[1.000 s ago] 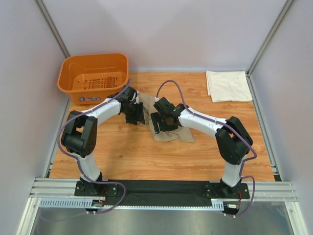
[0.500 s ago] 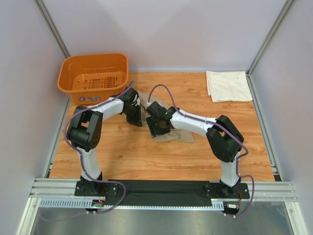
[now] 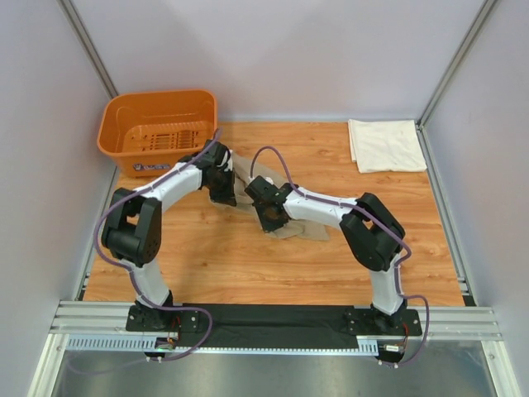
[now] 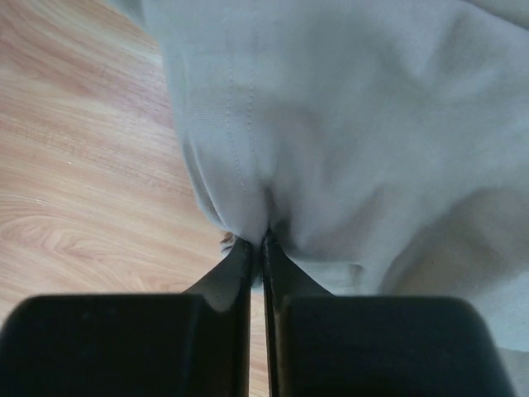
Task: Fold and stack the t-shirts
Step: Flatten the tshirt out
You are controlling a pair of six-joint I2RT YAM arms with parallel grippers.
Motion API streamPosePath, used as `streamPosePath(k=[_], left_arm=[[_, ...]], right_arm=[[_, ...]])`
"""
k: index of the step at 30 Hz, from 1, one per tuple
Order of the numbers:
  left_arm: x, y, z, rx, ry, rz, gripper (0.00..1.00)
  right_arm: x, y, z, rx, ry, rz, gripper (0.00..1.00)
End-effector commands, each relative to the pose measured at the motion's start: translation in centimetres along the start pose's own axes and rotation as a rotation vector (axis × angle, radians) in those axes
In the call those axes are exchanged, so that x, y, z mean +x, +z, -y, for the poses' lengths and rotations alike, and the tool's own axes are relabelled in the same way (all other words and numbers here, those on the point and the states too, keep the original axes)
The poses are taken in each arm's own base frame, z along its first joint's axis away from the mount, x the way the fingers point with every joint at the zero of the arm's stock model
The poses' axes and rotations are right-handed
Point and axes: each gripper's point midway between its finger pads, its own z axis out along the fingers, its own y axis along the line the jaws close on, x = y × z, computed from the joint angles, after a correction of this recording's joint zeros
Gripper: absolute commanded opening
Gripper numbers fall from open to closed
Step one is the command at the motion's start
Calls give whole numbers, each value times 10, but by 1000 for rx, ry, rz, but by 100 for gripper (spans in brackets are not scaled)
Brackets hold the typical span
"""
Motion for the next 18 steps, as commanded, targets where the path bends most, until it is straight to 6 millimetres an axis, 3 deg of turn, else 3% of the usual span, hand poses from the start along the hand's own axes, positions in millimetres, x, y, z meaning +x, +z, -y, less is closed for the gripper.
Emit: streamPosePath(k=[1,2,3,6,7,9,10,11,13,14,16,17,18], left_arm=[[-16,-55,10,7,21,144,0],[-17,-73,13,14,21,187,0],[-15,-81,11,5,21,202,0],[-15,-126,13,-4,29,311,0],[-16,-139,14,-4,34,346,0],[-18,-182,20,8,58,457,0],[-18,-198,22,15,67,498,0],[-19,-229,27,29,87,577,0],[-18,-265,29,29,102,665,0],[-11,-292,31,35,123,726,0],[-9,-334,33,33,134,834,0],[-2,-364,34,42,155,908,0],[2,-379,34,43,162,945,0]], right_arm=[[-15,-35,10,33,19,96,0],[-9,-41,15,46,14,91,0],[-17,-64,20,44,23,143,0],[-12,-95,31,47,16,187,0],[-18,-122,33,20,27,247,0],[-12,-143,43,24,28,265,1],[-12,-169,46,-3,47,319,0],[-6,-180,50,-4,50,319,0],[3,-202,53,-47,61,347,0],[10,-226,57,-83,84,392,0],[27,-236,64,-106,109,396,0],[39,-251,72,-119,148,416,0],[47,-254,78,-109,168,414,0]])
